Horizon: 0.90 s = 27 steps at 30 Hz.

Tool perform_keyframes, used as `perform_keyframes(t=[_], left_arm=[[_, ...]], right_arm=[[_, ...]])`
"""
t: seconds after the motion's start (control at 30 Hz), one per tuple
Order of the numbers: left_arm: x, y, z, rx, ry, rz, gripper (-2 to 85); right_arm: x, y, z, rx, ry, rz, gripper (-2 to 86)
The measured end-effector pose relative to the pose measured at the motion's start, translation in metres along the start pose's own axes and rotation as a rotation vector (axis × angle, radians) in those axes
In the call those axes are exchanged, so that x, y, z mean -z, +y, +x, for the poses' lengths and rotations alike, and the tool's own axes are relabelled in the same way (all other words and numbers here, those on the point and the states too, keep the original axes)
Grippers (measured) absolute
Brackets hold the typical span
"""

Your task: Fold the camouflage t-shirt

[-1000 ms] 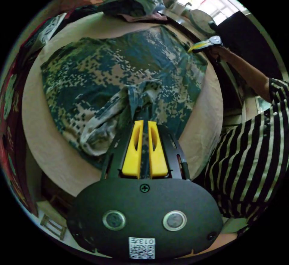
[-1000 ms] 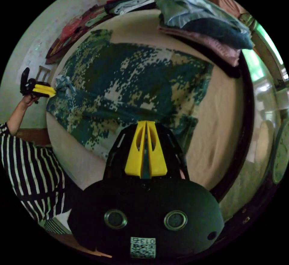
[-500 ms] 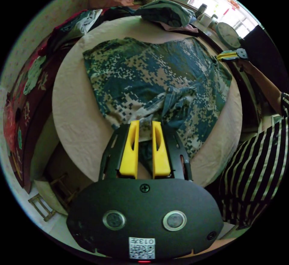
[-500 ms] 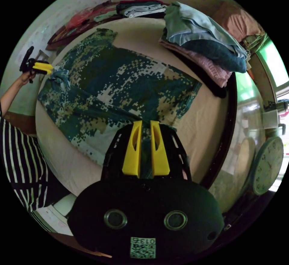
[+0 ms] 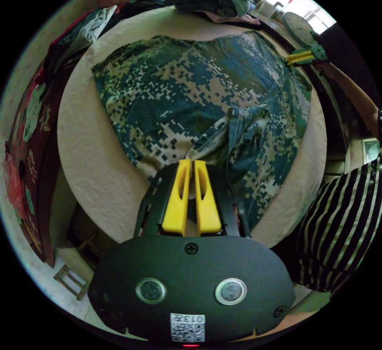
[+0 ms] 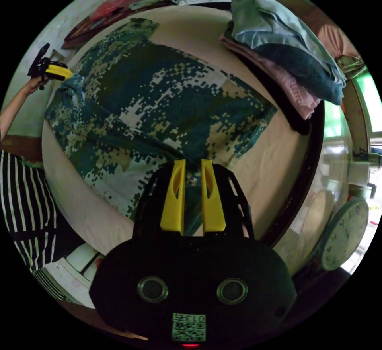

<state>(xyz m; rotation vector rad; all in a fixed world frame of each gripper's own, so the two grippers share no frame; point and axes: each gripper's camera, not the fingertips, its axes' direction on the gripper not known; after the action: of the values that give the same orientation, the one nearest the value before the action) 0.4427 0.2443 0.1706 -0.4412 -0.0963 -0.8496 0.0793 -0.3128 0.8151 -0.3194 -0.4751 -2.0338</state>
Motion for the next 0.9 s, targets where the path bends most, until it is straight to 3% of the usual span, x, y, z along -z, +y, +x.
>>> perform_keyframes(t=[0.13, 0.33, 0.5, 0.6, 0.77, 0.9], left_arm=[[0.007, 0.002, 0.011, 0.005, -0.067, 0.006, 0.8], [0.022, 0.033, -0.012, 0.226, 0.027, 0.136, 0.3], [0.031, 0.066, -0.011, 0.34, 0.03, 0.2, 0.7], [0.034, 0.082, 0.02, 0.271, 0.073, 0.205, 0.6], [0.015, 0.102, 0.095, 0.164, -0.033, 0.105, 0.0], [0.001, 0.113, 0.13, 0.159, -0.124, 0.086, -0.1]], right_arm=[[-0.007, 0.002, 0.004, -0.103, 0.053, -0.061, 1.6], [0.031, 0.042, 0.018, -0.336, 0.047, 0.16, 0.7], [0.023, 0.068, -0.004, -0.331, 0.055, 0.101, 0.2], [0.007, 0.078, -0.018, -0.346, 0.044, 0.042, 0.1], [0.0, 0.102, -0.026, -0.43, 0.134, -0.029, -0.1], [0.04, 0.118, -0.052, -0.412, 0.082, 0.131, -0.1]])
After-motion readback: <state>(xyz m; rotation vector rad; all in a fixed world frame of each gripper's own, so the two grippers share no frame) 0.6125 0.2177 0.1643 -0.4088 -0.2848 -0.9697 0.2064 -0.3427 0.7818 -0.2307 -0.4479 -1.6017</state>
